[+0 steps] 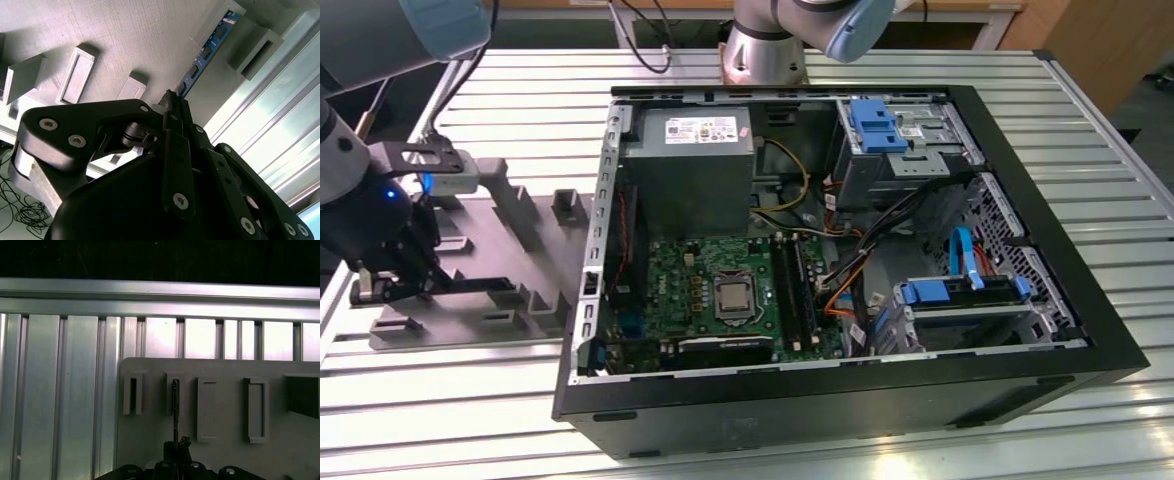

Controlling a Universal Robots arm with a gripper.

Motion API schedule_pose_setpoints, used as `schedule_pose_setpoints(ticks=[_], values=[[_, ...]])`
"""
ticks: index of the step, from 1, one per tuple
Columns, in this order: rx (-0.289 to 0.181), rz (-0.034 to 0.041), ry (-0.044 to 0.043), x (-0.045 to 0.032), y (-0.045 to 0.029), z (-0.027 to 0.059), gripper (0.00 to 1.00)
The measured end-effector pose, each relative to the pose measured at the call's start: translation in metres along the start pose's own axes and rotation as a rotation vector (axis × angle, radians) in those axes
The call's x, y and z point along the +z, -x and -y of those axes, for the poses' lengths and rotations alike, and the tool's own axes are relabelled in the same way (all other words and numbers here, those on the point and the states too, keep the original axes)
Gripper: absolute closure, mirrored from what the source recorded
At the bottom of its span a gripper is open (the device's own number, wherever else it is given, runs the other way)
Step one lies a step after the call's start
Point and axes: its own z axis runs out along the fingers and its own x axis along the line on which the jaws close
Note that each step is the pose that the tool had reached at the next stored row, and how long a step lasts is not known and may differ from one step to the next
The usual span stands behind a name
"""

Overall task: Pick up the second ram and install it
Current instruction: 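Pick up the second ram and move it above second insertion slot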

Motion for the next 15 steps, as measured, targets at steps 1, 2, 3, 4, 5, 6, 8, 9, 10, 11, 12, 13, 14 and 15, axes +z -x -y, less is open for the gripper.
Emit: schedule_pose_setpoints(ticks=[1, 2, 3, 4, 5, 6, 8, 9, 10, 11, 12, 13, 14, 15], values=[[0.000, 0.0000, 0.0000, -0.0002, 0.0000, 0.0000, 0.86], [0.000, 0.0000, 0.0000, -0.0004, 0.0000, 0.0000, 0.86], [0.000, 0.0000, 0.0000, -0.0006, 0.0000, 0.0000, 0.86], [0.000, 0.0001, -0.0001, -0.0007, 0.0000, 0.0000, 0.86], [0.000, 0.0000, 0.0000, -0.0010, 0.0000, 0.0000, 0.86], [0.000, -0.0001, 0.0001, -0.0012, 0.0000, 0.0000, 0.86], [0.000, 0.0000, -0.0001, -0.0017, 0.0000, 0.0000, 0.86], [0.000, 0.0000, 0.0000, -0.0020, 0.0000, 0.0000, 0.86], [0.000, 0.0000, 0.0001, -0.0024, 0.0000, 0.0000, 0.86], [0.000, 0.0000, 0.0000, -0.0028, 0.0000, 0.0000, 0.86], [0.000, 0.0000, 0.0000, -0.0032, 0.0001, -0.0001, 0.86], [0.000, 0.0000, 0.0000, -0.0035, 0.0001, -0.0001, 0.86], [0.000, 0.0000, 0.0000, -0.0040, 0.0001, 0.0000, 0.86], [0.000, 0.0000, 0.0001, -0.0044, 0.0001, -0.0001, 0.86]])
